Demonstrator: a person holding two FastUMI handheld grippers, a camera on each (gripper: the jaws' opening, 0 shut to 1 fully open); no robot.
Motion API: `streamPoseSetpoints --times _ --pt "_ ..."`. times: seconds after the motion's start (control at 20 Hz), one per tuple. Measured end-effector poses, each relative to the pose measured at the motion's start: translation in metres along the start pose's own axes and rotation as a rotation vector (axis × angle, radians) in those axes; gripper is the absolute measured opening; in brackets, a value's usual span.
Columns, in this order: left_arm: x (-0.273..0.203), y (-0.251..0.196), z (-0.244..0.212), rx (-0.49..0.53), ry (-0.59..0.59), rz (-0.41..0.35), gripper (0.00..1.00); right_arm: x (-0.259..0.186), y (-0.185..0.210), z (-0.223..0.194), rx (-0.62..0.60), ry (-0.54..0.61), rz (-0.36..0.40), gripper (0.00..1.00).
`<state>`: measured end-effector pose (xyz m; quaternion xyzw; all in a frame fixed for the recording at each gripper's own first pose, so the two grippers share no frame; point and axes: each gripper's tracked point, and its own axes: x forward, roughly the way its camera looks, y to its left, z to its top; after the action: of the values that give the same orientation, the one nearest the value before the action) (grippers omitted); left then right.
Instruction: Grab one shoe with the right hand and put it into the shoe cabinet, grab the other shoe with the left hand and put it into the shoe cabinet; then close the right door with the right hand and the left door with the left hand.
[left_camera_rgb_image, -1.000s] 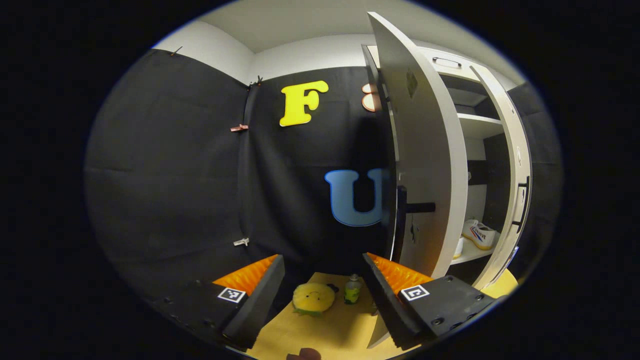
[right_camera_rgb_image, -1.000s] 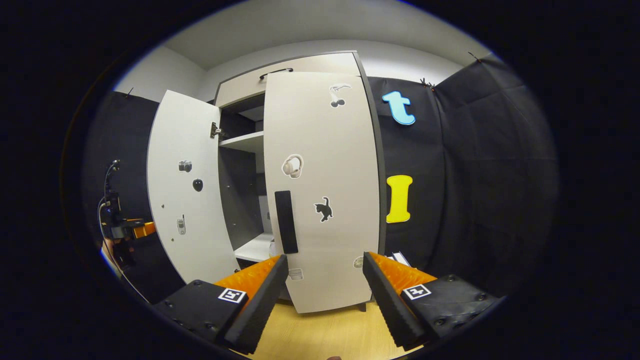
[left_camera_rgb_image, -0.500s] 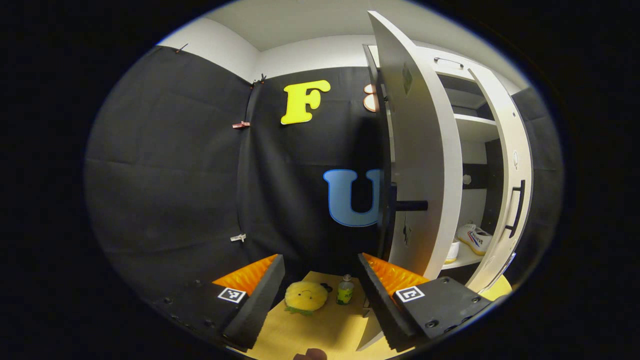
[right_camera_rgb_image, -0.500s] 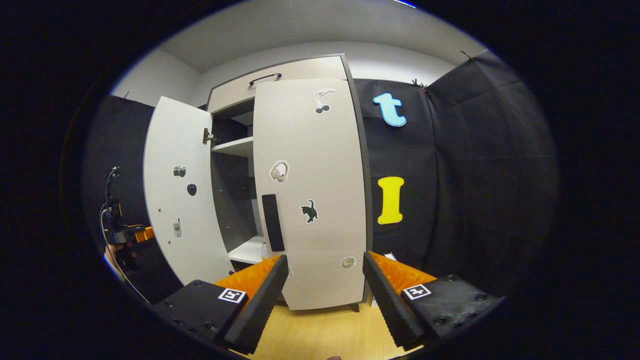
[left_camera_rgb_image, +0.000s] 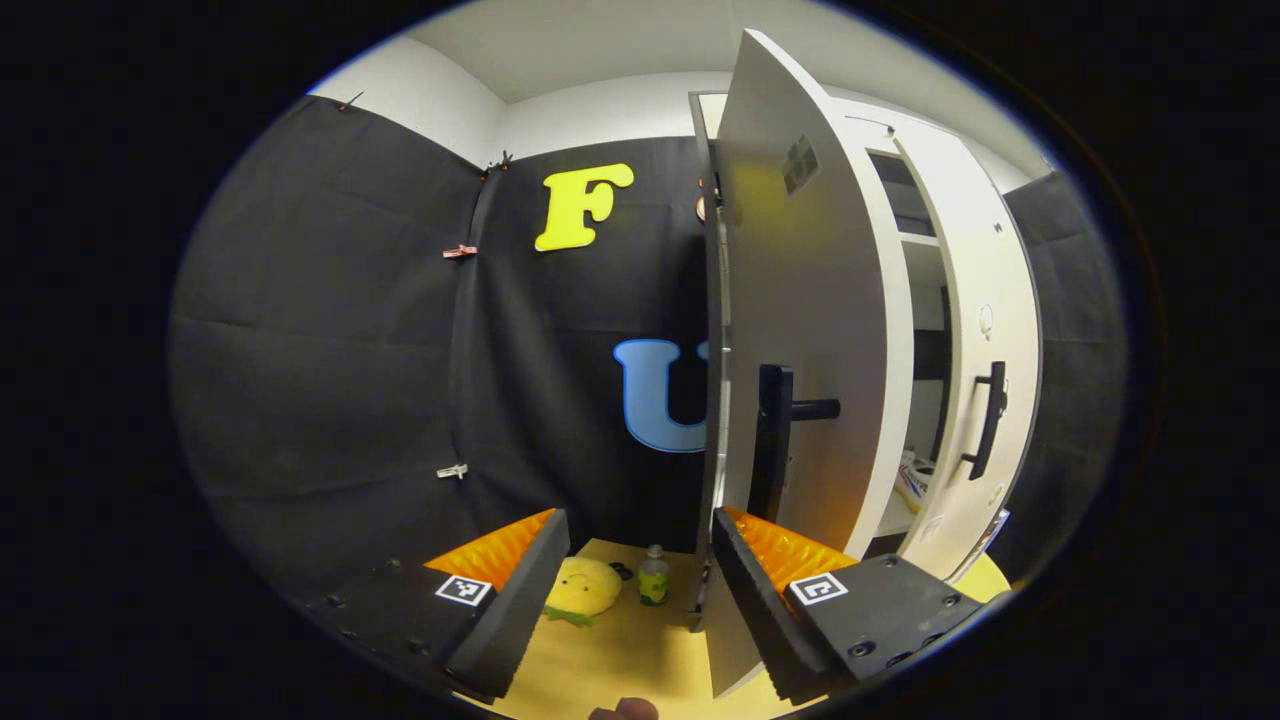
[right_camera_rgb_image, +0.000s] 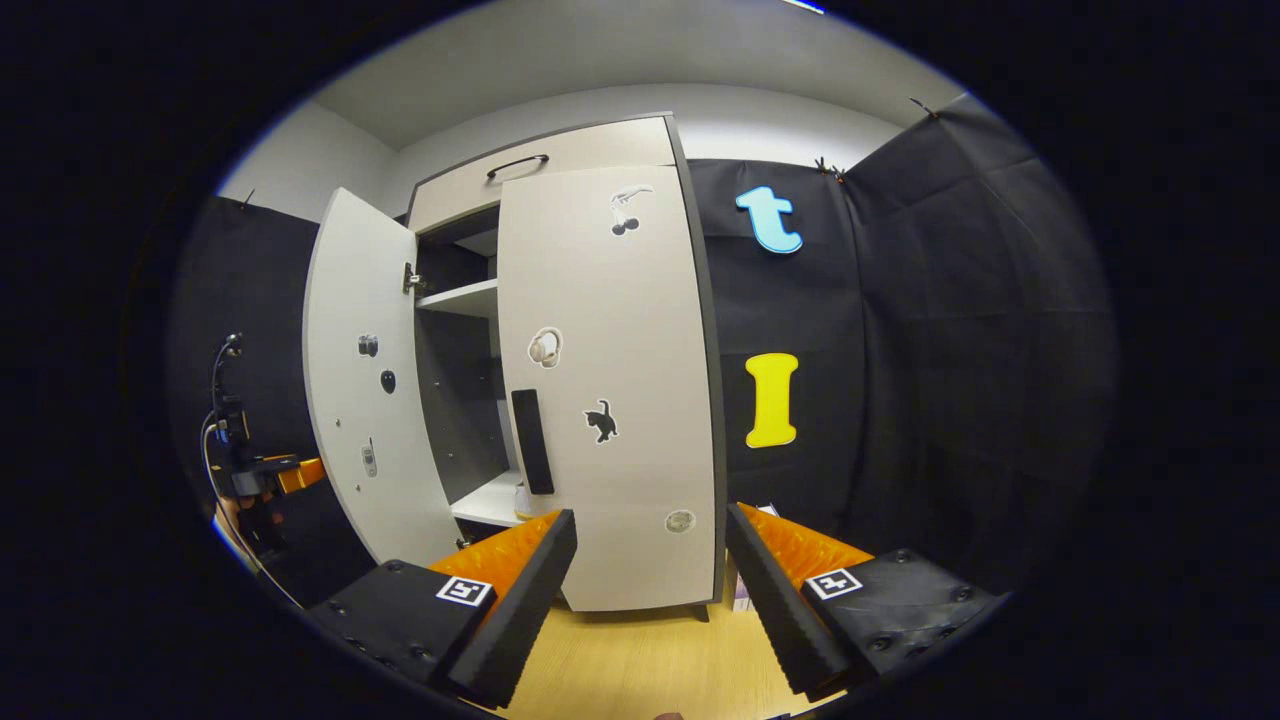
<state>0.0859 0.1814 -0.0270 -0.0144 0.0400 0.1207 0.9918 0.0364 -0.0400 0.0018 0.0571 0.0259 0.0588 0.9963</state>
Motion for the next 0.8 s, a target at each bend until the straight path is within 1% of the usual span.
streamPoseSetpoints --times 0.1,0.25,0.3,0.35,0.5,0.65,0.8 --pt "0.001 -0.027 -0.001 -0.005 0.002 -0.051 0.93 -0.004 -0.006 0.001 0.006 0.000 -0.004 0.98" --pt "0.003 -0.077 -0.003 -0.009 0.012 -0.152 0.94 -0.008 -0.011 0.002 0.009 0.001 -0.003 0.98" --pt "0.002 -0.093 -0.002 -0.014 0.012 -0.182 0.92 -0.009 -0.012 0.003 0.006 0.001 -0.003 0.98" --pt "0.001 -0.108 -0.002 -0.013 0.011 -0.205 0.95 -0.010 -0.013 0.004 0.002 0.001 -0.002 0.98" --pt "-0.005 -0.137 -0.001 0.000 0.003 -0.238 0.95 -0.012 -0.014 0.006 0.004 -0.002 0.007 0.98" --pt "-0.015 -0.152 0.001 -0.013 -0.001 -0.254 0.95 -0.012 -0.015 0.009 0.008 -0.007 0.010 0.98" --pt "-0.026 -0.163 0.003 -0.031 -0.001 -0.272 0.95 -0.013 -0.016 0.015 -0.013 -0.028 0.003 0.98"
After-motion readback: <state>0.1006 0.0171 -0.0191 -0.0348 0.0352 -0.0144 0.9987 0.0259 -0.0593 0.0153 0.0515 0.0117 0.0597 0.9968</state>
